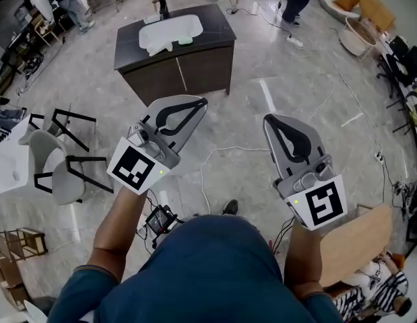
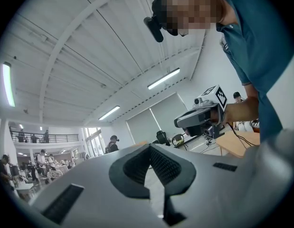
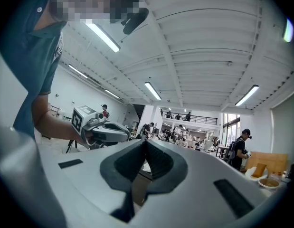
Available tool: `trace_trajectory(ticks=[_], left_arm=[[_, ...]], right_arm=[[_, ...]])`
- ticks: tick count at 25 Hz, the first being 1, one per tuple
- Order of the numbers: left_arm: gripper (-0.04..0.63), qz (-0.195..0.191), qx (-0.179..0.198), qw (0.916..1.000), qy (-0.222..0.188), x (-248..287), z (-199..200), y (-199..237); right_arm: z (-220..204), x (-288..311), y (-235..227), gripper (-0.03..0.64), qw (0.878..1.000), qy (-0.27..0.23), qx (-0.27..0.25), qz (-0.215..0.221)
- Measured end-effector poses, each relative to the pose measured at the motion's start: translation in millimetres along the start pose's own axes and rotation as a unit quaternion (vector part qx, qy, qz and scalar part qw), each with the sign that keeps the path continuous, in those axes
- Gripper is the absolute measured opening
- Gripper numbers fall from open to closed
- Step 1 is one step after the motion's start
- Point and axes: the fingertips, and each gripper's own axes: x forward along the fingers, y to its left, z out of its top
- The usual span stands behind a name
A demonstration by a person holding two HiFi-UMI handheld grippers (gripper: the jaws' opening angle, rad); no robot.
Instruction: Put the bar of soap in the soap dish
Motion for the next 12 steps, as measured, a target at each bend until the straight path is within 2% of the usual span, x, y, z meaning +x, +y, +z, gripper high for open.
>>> trace_trajectory(ticks=[6,12], left_arm=[[-0.001,0.017,0.006,0.9997,0.019,43,-10,8],[-0.001,0.020,0.005,0.9993,0.033,62,-24,26]], right_arm=[[-22,5,-45,0.014,1.000,-0.002,0.023,0.018],[-38,26,-70,0.014,0.999,-0.007,0.029,0.029]])
